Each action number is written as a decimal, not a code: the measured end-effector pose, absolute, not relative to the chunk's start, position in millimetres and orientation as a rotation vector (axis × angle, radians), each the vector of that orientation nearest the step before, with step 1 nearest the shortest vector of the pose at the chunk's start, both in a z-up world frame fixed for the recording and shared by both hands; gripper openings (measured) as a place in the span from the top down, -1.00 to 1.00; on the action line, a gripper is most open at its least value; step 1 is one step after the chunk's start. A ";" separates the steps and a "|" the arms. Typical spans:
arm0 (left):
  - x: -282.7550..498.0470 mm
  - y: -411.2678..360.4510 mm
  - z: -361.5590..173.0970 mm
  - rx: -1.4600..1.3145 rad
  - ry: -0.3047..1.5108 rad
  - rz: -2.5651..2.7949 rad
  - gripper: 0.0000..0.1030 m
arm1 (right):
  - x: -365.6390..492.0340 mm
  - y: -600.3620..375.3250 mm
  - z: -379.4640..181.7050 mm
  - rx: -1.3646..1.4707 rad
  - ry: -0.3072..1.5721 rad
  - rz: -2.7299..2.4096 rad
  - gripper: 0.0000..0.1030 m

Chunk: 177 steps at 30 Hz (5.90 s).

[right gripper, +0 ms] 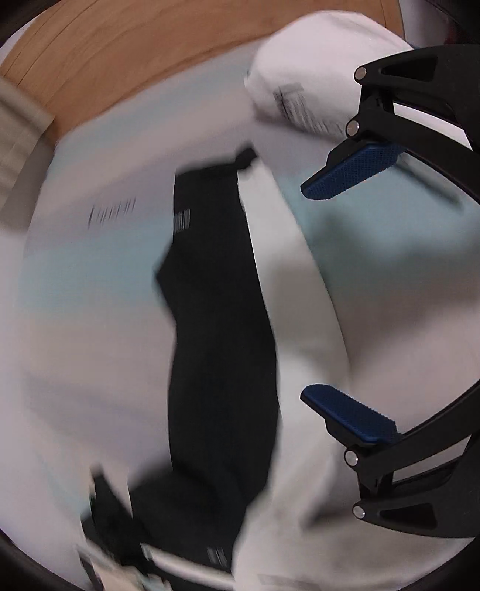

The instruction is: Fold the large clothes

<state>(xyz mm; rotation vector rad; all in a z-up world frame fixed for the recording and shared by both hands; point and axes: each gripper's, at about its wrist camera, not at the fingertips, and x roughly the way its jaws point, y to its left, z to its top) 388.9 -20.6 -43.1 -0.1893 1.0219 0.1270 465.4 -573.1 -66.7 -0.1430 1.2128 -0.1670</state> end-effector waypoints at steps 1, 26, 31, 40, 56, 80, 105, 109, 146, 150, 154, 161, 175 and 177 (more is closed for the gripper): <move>391.7 -22.4 -46.0 -0.195 1.029 0.131 -0.88 | 472.0 -588.3 -69.5 -0.127 1.218 -0.172 -0.86; 467.6 -64.5 -101.3 -0.084 1.207 0.028 -0.88 | 573.1 -792.2 -182.9 0.237 1.503 -0.190 -0.19; 463.6 -80.2 -99.9 -0.048 1.200 -0.012 -0.88 | 561.5 -788.2 -178.6 0.229 1.456 -0.216 0.27; 454.4 -87.3 -103.8 0.034 1.195 -0.048 -0.88 | 541.7 -754.4 -140.3 0.094 1.349 -0.228 0.69; 420.1 -2.9 -67.3 -0.028 1.156 -0.011 -0.88 | 498.0 -606.9 -1.3 -0.016 1.123 -0.155 0.73; 391.0 321.2 2.3 -0.151 1.070 0.032 -0.88 | 493.7 -142.6 55.9 -0.202 1.103 0.083 0.74; 321.8 523.9 -62.0 -0.293 1.092 0.274 -0.89 | 503.2 157.9 -27.2 -0.371 1.146 0.402 0.74; 320.2 540.5 -70.0 -0.308 1.097 0.296 -0.89 | 509.4 176.9 -49.6 -0.375 1.189 0.381 0.73; 383.0 715.8 -141.5 -0.471 1.149 0.382 -0.88 | 460.3 115.2 -45.9 0.061 1.248 0.453 -0.56; 383.4 717.3 -141.7 -0.500 1.142 0.417 -0.74 | 456.3 110.2 -50.6 0.088 1.258 0.441 -0.56; 372.3 723.9 -139.5 -0.568 1.097 0.475 -0.04 | 453.5 109.2 -47.6 0.094 1.250 0.447 -0.56; 363.6 717.0 -125.8 -0.510 1.073 0.489 0.72 | 453.5 102.1 -42.2 0.072 1.241 0.431 -0.56; 353.0 644.7 -62.0 -0.351 1.006 0.407 0.79 | 453.0 68.4 -28.3 -0.051 1.078 0.264 -0.85; 353.8 630.5 -56.0 -0.333 0.999 0.388 0.79 | 450.9 62.7 -25.0 -0.065 1.059 0.263 -0.85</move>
